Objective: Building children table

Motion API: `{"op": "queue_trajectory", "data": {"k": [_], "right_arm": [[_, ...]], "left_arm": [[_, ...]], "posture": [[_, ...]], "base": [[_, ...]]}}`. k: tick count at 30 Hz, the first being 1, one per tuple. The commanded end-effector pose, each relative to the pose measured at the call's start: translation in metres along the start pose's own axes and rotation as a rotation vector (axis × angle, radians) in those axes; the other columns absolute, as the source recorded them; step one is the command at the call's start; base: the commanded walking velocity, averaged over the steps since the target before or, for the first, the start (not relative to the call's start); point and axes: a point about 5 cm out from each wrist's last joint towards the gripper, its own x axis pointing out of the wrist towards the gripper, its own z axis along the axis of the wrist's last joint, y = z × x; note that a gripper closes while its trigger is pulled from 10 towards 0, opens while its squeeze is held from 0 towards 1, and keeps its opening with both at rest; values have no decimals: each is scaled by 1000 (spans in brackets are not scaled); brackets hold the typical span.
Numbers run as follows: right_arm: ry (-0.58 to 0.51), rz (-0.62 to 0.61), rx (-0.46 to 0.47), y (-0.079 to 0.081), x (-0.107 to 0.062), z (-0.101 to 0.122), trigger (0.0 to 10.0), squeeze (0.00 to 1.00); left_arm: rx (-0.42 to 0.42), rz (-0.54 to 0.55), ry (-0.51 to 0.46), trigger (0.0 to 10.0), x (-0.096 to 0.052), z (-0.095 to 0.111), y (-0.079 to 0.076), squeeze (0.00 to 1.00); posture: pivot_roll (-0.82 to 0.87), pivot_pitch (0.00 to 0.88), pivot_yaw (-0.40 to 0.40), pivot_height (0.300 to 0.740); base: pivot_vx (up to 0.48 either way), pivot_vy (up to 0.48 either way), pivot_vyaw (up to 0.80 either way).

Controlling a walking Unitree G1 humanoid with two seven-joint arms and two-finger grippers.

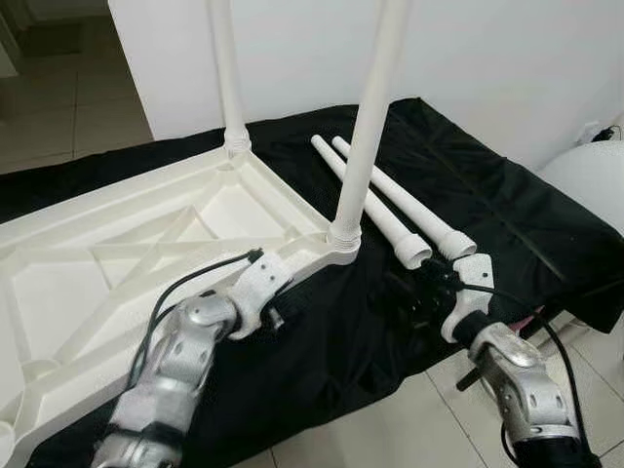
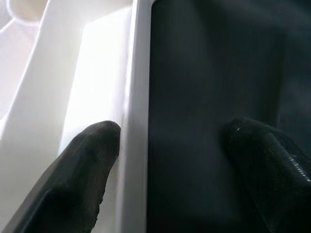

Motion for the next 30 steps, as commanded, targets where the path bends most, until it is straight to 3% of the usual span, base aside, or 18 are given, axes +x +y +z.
{"op": "queue_trajectory", "data": {"k": [1,10,14,17,19,20,30], "right_arm": [[2,-10,7,-5,-1,-2,10000,0],[13,21,12,-6,-1,-4,10000,0],[20,25,11,-8,-2,-6,10000,0],[19,33,14,-6,0,-6,10000,0],[18,34,13,-5,0,-6,10000,0],[16,46,21,-2,1,-7,10000,0],[11,111,52,8,-3,-8,10000,0]], "left_arm": [[-39,-74,64,10000,-6,-19,-8,0],[8,-189,77,10000,-29,-26,-15,0],[-1,-145,74,10000,-29,-24,-11,0],[-44,-30,28,10000,-21,-9,2,0],[-49,-15,20,10000,-19,-7,3,0],[-77,33,-13,10000,-10,3,6,0],[-164,136,-103,10000,14,31,12,0]], "posture": [[-61,53,24,740],[-60,49,23,740],[-57,46,24,740],[-58,51,22,740],[-58,51,22,740],[-61,57,23,740],[-71,66,20,740]], "base": [[0,0,0],[0,0,0],[0,0,0],[0,0,0],[0,0,0],[0,0,0],[0,0,0]]}}
